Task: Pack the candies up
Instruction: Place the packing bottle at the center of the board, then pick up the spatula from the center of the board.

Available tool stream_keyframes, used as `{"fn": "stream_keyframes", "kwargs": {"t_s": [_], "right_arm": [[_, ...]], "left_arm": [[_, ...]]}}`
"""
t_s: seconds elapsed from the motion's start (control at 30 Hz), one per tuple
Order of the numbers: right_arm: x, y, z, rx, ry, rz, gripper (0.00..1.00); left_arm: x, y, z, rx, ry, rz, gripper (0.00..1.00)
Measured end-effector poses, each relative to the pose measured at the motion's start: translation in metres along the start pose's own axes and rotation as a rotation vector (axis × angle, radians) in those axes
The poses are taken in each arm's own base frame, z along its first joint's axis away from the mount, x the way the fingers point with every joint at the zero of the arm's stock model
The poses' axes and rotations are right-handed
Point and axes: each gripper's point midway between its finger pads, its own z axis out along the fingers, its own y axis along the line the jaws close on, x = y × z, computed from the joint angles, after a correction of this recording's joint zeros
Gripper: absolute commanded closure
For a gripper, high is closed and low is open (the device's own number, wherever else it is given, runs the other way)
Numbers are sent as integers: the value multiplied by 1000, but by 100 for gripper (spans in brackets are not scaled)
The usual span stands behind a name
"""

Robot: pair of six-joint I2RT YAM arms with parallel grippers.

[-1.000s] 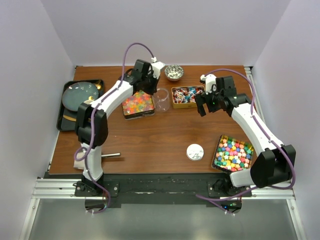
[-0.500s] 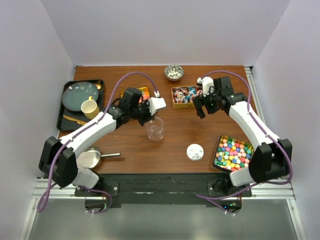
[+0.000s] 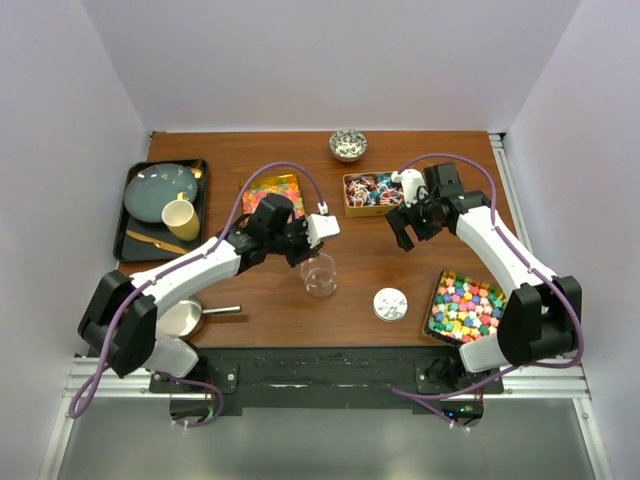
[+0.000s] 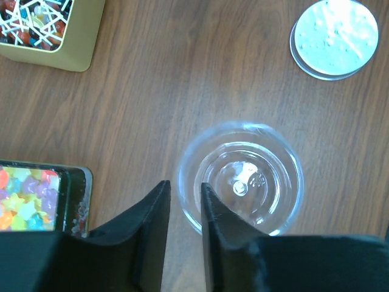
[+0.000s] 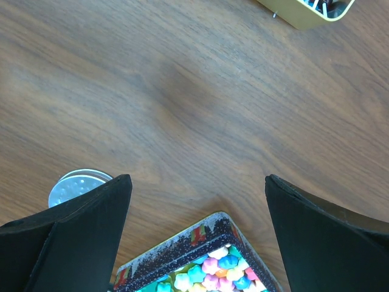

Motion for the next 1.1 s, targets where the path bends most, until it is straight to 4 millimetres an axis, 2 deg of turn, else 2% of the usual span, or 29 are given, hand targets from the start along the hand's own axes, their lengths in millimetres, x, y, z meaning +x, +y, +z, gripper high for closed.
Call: {"fn": "stream_keyframes", "kwargs": {"t_s": [0.2,0.33,0.4,0.47,0.5,0.53,0.6,0.67,0.73,0.83,0.9,0.97,1.03,1.1], "right_arm": [[1,2,6,-19,7,2,6],[1,3,11,-30,18,4,6],[0,3,12,-31,20,4,6],[-3,2,12,-31,16,4,4],[-5,2,12,-32,13,4,3],[-6,2,12,-34,10,5,2],[-10,2,13,-37,7,4,1],[-14,3,15,-40,6,-2,1],[-19,4,18,-44,4,-11,1],[-28,4,20,-46,-6,-23,1],[-34,5,20,-47,-16,-28,1],[-38,5,19,-50,-24,-31,1],[-42,7,18,-61,-30,-33,1],[-46,7,19,-63,-34,-38,1]], "left_arm": [[3,2,-1,-16,15,-23,38],[5,18,-17,-88,44,-81,27],[4,41,-39,-163,37,-118,23],[3,70,-73,-266,28,-113,18],[2,82,-93,-317,25,-86,12],[3,90,-113,-360,28,-51,12],[7,92,-144,-400,52,34,17],[16,85,-169,-406,104,115,20],[36,77,-183,-379,176,156,21],[80,77,-201,-348,289,132,28],[121,81,-218,-330,383,64,34],[158,82,-231,-286,460,-12,36],[186,77,-238,-206,508,-84,36],[204,75,-239,-147,514,-129,36]]}}
